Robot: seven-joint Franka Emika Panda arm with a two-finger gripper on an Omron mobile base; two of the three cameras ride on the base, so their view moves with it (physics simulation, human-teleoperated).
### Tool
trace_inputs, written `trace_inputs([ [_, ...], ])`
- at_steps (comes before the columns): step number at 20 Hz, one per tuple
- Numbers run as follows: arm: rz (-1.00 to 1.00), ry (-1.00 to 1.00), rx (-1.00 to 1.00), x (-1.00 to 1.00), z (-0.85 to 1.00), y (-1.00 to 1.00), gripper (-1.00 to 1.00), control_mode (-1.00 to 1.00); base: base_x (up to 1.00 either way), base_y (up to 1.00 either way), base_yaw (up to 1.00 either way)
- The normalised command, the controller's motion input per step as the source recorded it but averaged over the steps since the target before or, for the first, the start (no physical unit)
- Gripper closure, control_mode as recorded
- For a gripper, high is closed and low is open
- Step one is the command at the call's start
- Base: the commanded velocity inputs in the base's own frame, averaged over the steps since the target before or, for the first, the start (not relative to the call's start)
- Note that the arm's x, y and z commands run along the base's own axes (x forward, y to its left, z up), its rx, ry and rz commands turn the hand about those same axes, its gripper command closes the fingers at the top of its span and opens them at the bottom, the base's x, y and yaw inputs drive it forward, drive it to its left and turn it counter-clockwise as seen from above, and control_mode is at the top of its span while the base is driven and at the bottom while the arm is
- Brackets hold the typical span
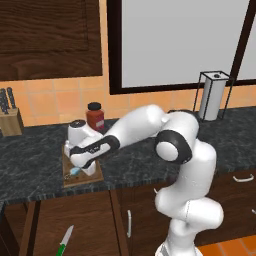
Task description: Place the appropriate cutting tool for cutting the eggplant skin on the cutting board.
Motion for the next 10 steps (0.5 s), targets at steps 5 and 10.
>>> trace_inputs([
  [5,-0.01,0.0,0.0,0.0,-0.27,0.0,-1.0,-1.0,0.0,0.0,0.0],
  [10,-0.06,0.01,0.01,-0.26,0.13,-0.28,-1.0,-1.0,0.0,0.0,0.0],
])
